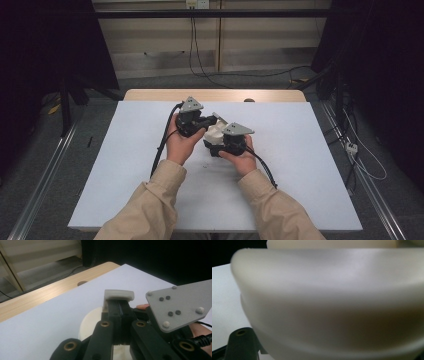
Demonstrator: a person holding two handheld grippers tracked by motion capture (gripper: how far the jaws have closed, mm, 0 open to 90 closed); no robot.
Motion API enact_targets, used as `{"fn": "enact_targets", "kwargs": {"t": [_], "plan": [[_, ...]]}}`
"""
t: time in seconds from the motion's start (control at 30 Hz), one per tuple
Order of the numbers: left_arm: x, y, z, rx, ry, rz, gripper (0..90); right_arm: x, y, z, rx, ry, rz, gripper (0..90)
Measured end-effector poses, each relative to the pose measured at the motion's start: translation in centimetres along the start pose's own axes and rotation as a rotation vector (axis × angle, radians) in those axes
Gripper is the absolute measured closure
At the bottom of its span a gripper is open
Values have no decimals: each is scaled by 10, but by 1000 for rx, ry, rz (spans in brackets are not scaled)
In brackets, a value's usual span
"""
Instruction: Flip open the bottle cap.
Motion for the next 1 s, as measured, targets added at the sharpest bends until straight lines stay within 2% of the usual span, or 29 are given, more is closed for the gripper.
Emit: {"fn": "enact_targets", "kwargs": {"t": [0.2,0.63,1.0], "plan": [[4,0,-1,-10,5,2,900,0,0,0,3,0,0,189],[9,1,-10,9,7,9,900,0,0,0,0,-1,2,189],[12,2,-14,10,10,12,900,0,0,0,-1,-2,3,189]]}}
Point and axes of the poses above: each handheld gripper's, and its own axes: x roughly forward along the jaws, z roughly out of its underside, y roughly to its right, the point moved 4 cm from there along x, roughly forward along the jaws, and after that the axes turned 12 degrees about -z, right-handed, at the moved point
